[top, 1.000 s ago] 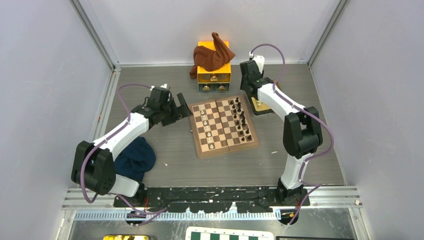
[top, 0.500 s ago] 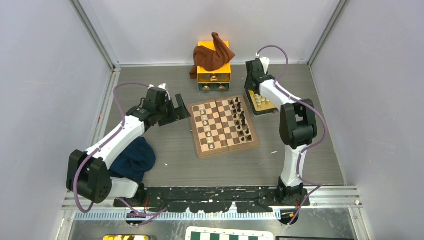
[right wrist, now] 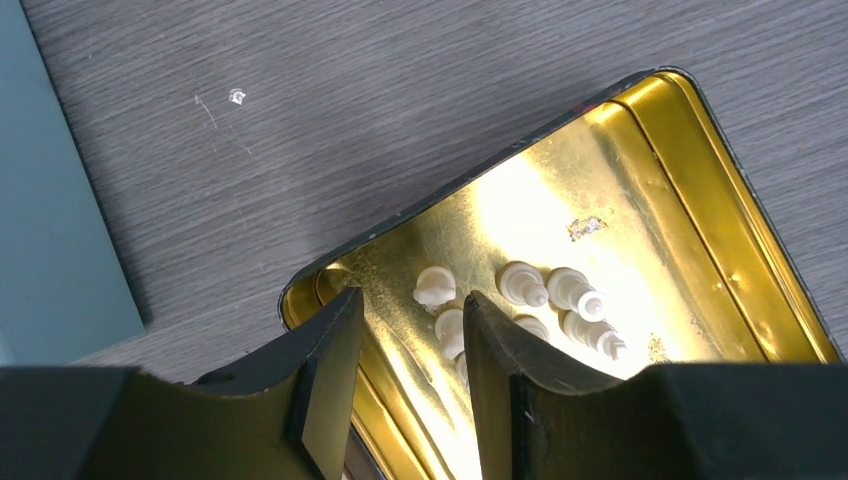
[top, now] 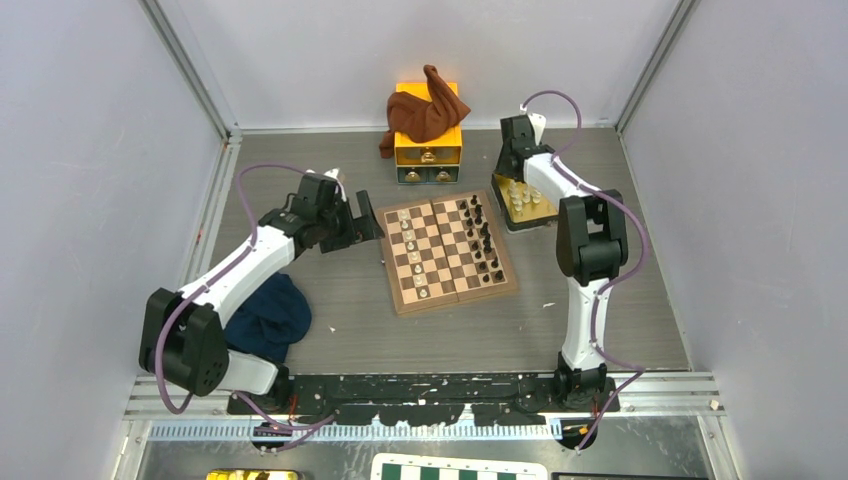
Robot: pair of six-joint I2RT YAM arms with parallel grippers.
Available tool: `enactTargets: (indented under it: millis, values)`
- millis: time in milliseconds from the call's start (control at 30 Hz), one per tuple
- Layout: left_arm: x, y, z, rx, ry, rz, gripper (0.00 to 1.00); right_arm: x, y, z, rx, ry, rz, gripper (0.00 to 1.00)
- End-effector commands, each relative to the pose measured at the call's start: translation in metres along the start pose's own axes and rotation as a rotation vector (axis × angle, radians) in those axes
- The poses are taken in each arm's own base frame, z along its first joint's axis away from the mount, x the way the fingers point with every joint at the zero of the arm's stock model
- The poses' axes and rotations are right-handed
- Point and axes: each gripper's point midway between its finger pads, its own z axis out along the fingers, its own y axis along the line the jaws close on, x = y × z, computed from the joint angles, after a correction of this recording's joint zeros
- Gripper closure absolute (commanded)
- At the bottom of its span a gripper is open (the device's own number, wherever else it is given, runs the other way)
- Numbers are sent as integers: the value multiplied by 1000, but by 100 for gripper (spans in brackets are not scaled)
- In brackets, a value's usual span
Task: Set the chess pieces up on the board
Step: Pick up the chess piece from the storage box.
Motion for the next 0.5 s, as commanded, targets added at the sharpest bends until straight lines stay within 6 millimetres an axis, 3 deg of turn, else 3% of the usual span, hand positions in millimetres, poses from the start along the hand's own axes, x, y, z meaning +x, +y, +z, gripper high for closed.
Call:
enactTargets:
  millis: [0, 467]
  values:
    - [-18, -18, -5, 52, -34, 37, 3, -22, 8, -2, -25, -35, 21, 53]
    - [-19, -20, -1, 60, -26, 30, 4, -11, -6, 7, -6, 5, 26, 54]
